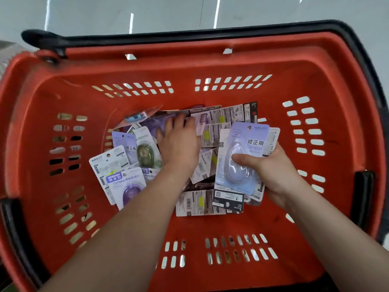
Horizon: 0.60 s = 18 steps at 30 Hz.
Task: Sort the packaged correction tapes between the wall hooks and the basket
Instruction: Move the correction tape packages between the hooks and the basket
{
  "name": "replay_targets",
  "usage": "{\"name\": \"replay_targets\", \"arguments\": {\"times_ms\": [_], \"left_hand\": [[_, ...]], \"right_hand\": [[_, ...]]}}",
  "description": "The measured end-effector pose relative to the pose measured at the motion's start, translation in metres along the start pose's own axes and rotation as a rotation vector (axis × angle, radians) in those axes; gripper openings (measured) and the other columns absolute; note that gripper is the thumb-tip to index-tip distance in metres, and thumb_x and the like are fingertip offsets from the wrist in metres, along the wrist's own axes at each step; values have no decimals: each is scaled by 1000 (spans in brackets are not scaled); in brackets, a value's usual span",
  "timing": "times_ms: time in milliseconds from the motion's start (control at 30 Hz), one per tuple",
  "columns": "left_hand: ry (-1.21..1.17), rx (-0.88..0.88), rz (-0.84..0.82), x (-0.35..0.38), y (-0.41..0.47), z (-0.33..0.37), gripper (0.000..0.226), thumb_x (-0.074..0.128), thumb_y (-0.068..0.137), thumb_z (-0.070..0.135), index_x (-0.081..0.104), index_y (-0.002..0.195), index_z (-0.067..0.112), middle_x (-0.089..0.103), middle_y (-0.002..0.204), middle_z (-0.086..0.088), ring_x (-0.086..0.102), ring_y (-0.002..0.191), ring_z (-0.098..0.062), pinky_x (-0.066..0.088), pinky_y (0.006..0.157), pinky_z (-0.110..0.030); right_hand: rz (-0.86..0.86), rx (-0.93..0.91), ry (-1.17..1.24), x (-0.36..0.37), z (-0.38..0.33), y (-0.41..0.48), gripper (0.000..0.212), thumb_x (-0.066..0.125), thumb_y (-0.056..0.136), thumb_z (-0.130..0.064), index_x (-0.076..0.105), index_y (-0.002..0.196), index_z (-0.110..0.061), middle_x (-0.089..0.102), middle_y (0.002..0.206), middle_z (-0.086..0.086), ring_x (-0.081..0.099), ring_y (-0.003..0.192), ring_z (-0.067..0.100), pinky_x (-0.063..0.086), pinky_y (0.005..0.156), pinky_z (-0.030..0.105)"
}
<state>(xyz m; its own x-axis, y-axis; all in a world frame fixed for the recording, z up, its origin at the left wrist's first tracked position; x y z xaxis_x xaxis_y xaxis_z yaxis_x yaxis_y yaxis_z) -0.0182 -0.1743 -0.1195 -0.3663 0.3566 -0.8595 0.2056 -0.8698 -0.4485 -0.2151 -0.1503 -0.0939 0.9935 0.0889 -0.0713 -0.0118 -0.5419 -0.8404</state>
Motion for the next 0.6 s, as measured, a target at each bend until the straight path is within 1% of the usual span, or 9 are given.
{"name": "replay_targets", "arguments": {"times_ms": [67,133,200,267,367,433,500,533,600], "left_hand": [[-242,85,140,-30,-12,6,38,53,94,23,61,131,18,58,138,-4,46,132,-32,34,107,-60],[-572,110,283,-72,-39,6,31,53,98,22,65,126,22,64,131,-1,53,128,-27,42,105,-56],[-880,44,248,-101,-63,6,29,60,97,18,69,119,35,57,136,15,53,128,-11,51,100,-46],[-1133,18,74,-112,-87,19,40,63,92,5,72,111,39,46,140,29,45,130,7,53,95,-23],[-1056,129,-199,-111,-123,52,51,69,86,-1,71,108,45,31,150,32,29,132,22,39,100,-6],[-956,189,-304,-109,-142,59,48,80,79,17,68,114,48,23,155,31,22,134,23,29,103,-1],[-1027,187,-399,-115,-151,62,40,79,74,39,71,113,44,26,153,32,24,137,17,32,107,-10],[-1111,132,-381,-122,-151,60,32,79,75,44,74,107,38,37,148,28,34,135,13,39,105,-17],[-1279,-97,-147,-133,-148,39,14,77,81,34,76,90,24,66,118,13,60,108,6,49,87,-23]], "right_hand": [[2,-5,20,-4,-5,-2,51,76,77,7,60,122,-10,76,105,6,75,92,25,60,82,46],[-2,-9,60,-6,-12,-9,49,74,78,7,61,122,-9,76,104,7,75,92,26,61,77,42],[-21,-9,104,-6,-22,-19,44,72,79,8,63,119,-9,76,104,8,75,90,27,62,71,38],[-65,7,176,-3,-30,-31,41,70,78,7,65,116,-9,76,103,9,75,87,28,62,69,37],[-149,59,284,6,-42,-52,36,68,77,-4,67,112,-10,76,99,13,74,78,29,62,66,40],[-174,68,299,10,-51,-67,30,66,81,-6,67,111,-11,75,100,16,73,78,31,60,67,44],[-185,58,302,12,-59,-80,35,67,76,-7,68,111,-10,74,105,18,73,83,33,60,72,48],[-197,56,301,13,-62,-87,40,68,73,-8,67,113,-9,74,107,19,72,85,34,60,74,48],[-240,49,298,21,-69,-101,43,68,72,-8,67,115,-8,73,109,19,72,87,34,59,77,49]]}}
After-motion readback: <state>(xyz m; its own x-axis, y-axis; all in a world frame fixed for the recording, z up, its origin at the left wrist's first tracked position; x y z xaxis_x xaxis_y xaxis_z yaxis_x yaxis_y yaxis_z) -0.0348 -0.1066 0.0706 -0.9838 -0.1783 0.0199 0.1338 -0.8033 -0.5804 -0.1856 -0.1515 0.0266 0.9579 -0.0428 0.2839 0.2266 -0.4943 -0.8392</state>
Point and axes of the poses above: each hand's wrist, its own y-axis towards the middle knuckle, its own x-axis out of the palm, z = x × y, the point moved 9 cm from there along y, towards the middle knuckle
